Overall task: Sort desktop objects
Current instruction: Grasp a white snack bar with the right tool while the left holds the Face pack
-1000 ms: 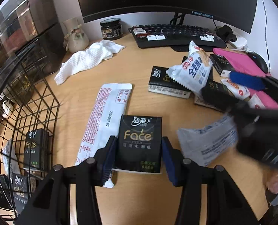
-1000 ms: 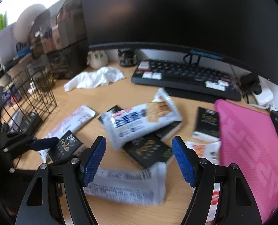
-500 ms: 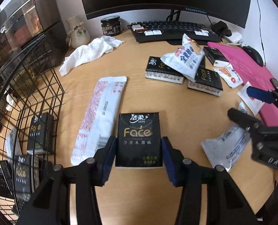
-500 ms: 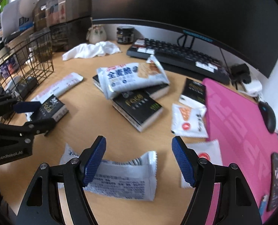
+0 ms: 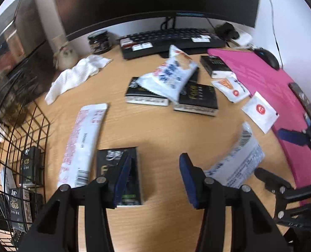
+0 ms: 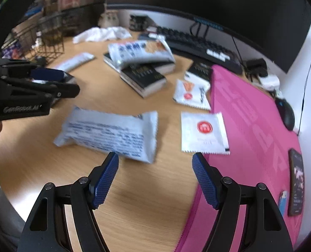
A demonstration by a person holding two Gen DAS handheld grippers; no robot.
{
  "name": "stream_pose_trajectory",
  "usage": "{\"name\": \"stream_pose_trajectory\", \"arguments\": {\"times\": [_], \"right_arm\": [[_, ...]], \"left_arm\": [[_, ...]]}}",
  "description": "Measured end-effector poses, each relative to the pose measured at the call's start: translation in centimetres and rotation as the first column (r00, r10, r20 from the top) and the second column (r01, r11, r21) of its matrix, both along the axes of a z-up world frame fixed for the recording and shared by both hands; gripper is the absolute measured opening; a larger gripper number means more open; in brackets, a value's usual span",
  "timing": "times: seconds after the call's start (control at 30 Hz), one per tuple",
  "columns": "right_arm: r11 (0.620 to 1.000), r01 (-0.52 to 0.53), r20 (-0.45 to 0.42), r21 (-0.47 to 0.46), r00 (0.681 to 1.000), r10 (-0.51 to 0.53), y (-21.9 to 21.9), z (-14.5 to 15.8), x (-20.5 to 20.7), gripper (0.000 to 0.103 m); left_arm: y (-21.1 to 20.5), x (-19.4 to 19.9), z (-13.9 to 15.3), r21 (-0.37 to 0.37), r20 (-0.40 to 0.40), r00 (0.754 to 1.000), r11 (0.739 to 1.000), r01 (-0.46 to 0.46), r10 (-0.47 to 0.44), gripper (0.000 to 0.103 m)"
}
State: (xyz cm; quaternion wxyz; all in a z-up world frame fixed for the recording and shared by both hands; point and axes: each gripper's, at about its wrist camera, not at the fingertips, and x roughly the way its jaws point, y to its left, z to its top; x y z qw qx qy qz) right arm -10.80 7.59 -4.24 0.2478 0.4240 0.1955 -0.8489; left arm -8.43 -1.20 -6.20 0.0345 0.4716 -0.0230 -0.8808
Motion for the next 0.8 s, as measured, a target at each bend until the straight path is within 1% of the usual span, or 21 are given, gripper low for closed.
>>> {"name": "stream_pose_trajectory", "arguments": {"times": [0.07,0.13,0.23,0.37,0.47,0.53,0.6,0.67,0.8], "right_arm": [[0.999,0.027,0.011,-0.037,1.000,-0.027,0.4,0.0,-0.8,0.072],[0.998,0.044,0.002,-0.054,0.999,-0.044,0.5,0.1,-1.7,0.072],[0.997,0.045,0.001,-0.065,0.999,-0.045,-0.3,0.1,-2.9,0.072],[0.995,0.033,0.013,-0.098,0.999,-0.032,-2.0,0.3,-4.0,0.072],[0.993,0.032,-0.003,-0.113,0.999,-0.032,-2.9,1.3,-3.7,0.072],[0.989,0.016,-0.005,-0.147,1.000,-0.017,-3.5,2.1,-3.1,0.072],[0.982,-0.002,0.013,-0.189,1.000,0.005,-4.3,2.4,-2.3,0.072],[0.980,-0.014,0.030,-0.200,0.999,0.021,-5.2,2.0,-1.5,0.072],[0.984,-0.008,0.059,-0.177,0.998,0.019,-6.9,0.2,-0.9,0.072]], "left_arm": [[0.4,0.3,0.0,-0.016,0.002,1.000,1.000,0.016,-0.016,0.053],[0.4,0.9,0.1,-0.001,0.006,1.000,1.000,0.025,-0.025,0.053],[0.5,1.5,0.1,-0.005,0.012,0.999,0.999,0.038,-0.038,0.053],[-0.5,2.0,0.2,0.010,0.011,1.000,1.000,0.007,-0.007,0.053],[-1.6,2.4,0.4,0.012,0.013,0.999,0.999,-0.030,0.030,0.053],[-2.4,2.8,0.4,0.012,0.013,0.999,0.999,-0.046,0.045,0.053],[-3.2,3.2,0.5,0.013,0.011,0.998,0.998,-0.069,0.069,0.053],[-3.9,3.5,0.7,0.018,0.008,0.996,0.996,-0.084,0.084,0.053],[-4.6,3.5,0.5,0.029,0.010,0.996,0.995,-0.091,0.091,0.054]]}}
